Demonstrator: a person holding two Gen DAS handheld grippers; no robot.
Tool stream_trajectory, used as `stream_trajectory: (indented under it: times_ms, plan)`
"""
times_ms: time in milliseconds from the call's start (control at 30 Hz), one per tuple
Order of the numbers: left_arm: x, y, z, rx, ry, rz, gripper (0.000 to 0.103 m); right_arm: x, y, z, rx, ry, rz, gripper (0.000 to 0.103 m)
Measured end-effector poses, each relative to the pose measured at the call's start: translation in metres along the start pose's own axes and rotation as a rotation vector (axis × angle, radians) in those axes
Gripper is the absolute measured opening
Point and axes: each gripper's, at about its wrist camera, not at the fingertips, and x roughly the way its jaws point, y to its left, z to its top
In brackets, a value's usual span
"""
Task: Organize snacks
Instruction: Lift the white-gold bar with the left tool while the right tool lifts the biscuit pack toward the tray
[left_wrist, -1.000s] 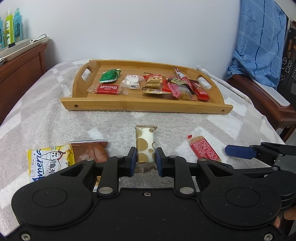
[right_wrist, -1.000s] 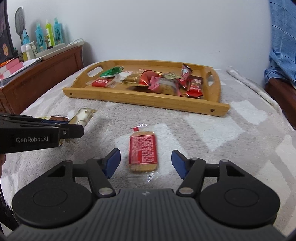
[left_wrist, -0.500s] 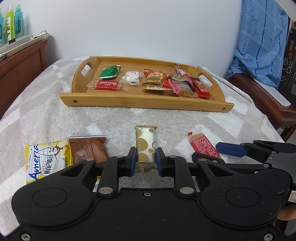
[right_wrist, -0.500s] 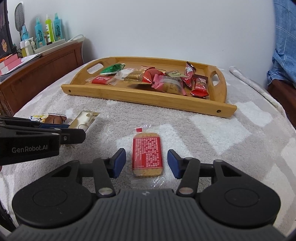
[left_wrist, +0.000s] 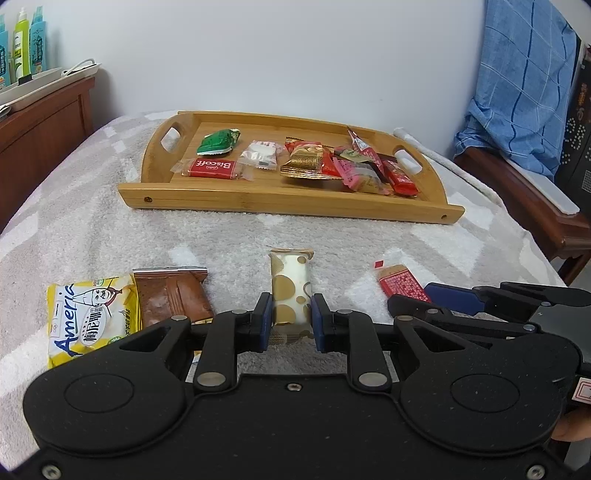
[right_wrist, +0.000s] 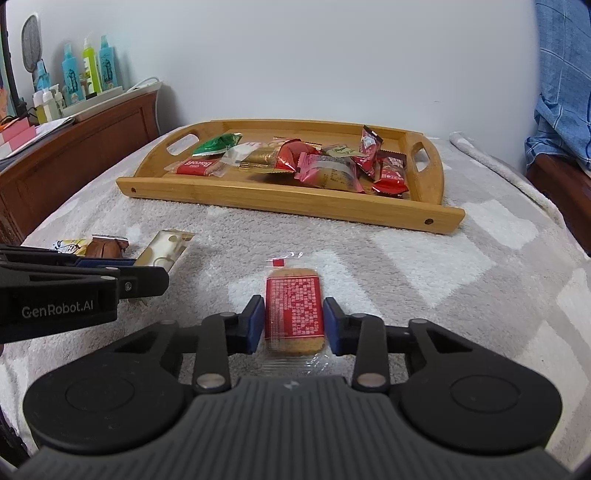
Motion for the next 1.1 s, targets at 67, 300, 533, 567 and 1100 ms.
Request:
stream_trajectory:
  times_ms: [67, 300, 533, 567, 1100]
  plan:
    - [0.0, -0.001, 0.0, -0.002, -0.001, 0.001, 0.021, -0.001, -0.001, 0.0, 0.005, -0.005, -0.003, 0.039]
    - [-0.003, -0.001, -0.001, -0.003, -0.003, 0.005, 0.021, -0.005, -0.003, 0.0, 0.029, -0.024, -0.006, 0.038]
    - [-0.003, 0.002, 0.003, -0.01, -0.012, 0.006, 0.021, -0.011, -0.003, 0.003, 0.042, -0.046, 0.005, 0.038]
    - [-0.003, 0.002, 0.004, -0.008, -0.016, 0.006, 0.021, -0.013, -0.004, 0.004, 0.053, -0.05, 0.013, 0.038]
    - [0.004, 0.003, 0.065, -0.006, -0.104, 0.005, 0.021, -0.012, -0.033, 0.064, 0.188, -0.183, 0.025, 0.037]
